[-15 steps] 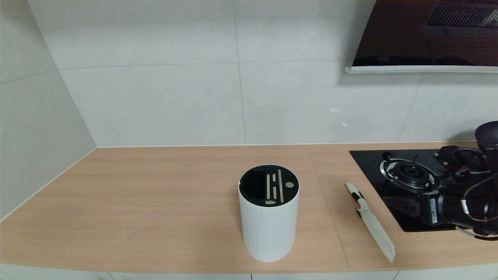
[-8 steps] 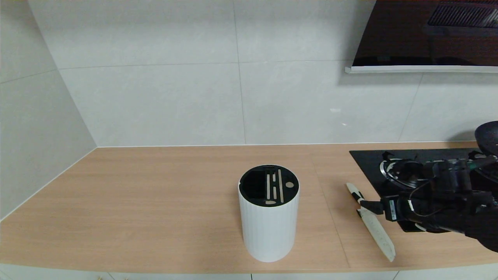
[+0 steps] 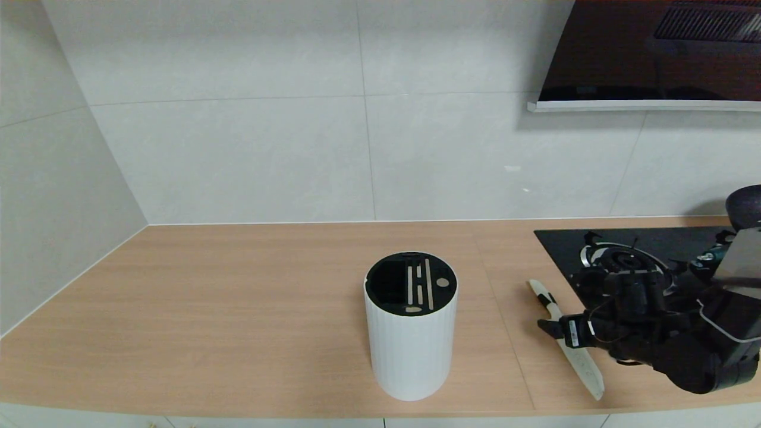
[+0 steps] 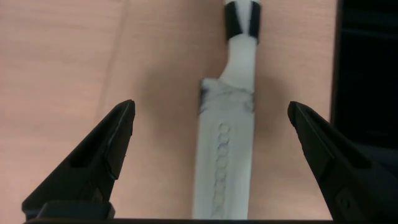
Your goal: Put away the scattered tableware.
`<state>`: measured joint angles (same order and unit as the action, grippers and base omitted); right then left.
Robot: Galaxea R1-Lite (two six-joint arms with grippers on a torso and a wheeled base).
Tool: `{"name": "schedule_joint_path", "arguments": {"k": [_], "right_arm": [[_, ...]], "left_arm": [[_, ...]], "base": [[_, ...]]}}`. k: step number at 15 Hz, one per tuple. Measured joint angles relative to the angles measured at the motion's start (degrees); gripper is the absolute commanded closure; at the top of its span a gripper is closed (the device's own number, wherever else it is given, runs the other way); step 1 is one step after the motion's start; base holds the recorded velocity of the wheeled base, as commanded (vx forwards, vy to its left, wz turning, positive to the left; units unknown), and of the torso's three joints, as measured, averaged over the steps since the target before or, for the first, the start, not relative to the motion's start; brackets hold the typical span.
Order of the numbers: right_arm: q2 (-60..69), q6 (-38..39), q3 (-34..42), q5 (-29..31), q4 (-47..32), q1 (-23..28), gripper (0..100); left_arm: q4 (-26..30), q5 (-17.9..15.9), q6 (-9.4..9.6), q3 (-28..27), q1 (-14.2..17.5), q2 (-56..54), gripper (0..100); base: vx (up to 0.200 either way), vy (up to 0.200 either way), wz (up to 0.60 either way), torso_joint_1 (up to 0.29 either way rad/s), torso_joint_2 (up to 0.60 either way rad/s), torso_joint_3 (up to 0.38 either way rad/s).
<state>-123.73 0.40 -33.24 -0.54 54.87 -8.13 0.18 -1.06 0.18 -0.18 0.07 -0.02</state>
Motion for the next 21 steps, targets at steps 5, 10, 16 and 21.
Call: {"name": "schedule_joint_path", "arguments": {"k": [5,10,16,21], "right_arm": [[-4.9,0.15,-1.21,0.87,2.88,0.76,0],[-6.67,0.22,-1.67,1.11,3.62,0.74,0],[-7.33,0.17,-1.76,1.84,3.78,0.56,0],[-8.27,0.13,-2.08,3.82,4.99,0.12,100]], "left_arm": [[0.0,0.0,0.0,0.0,0.0,0.0,0],[0.0,-0.05,0.0,0.0,0.0,0.0,0],[0.0,-0.02,0.0,0.0,0.0,0.0,0],[0.0,-0.05,0.0,0.0,0.0,0.0,0]], "base": [[0.0,0.0,0.0,0.0,0.0,0.0],[0.0,0.0,0.0,0.0,0.0,0.0],[0.0,0.0,0.0,0.0,0.0,0.0],[0.0,0.0,0.0,0.0,0.0,0.0]]}}
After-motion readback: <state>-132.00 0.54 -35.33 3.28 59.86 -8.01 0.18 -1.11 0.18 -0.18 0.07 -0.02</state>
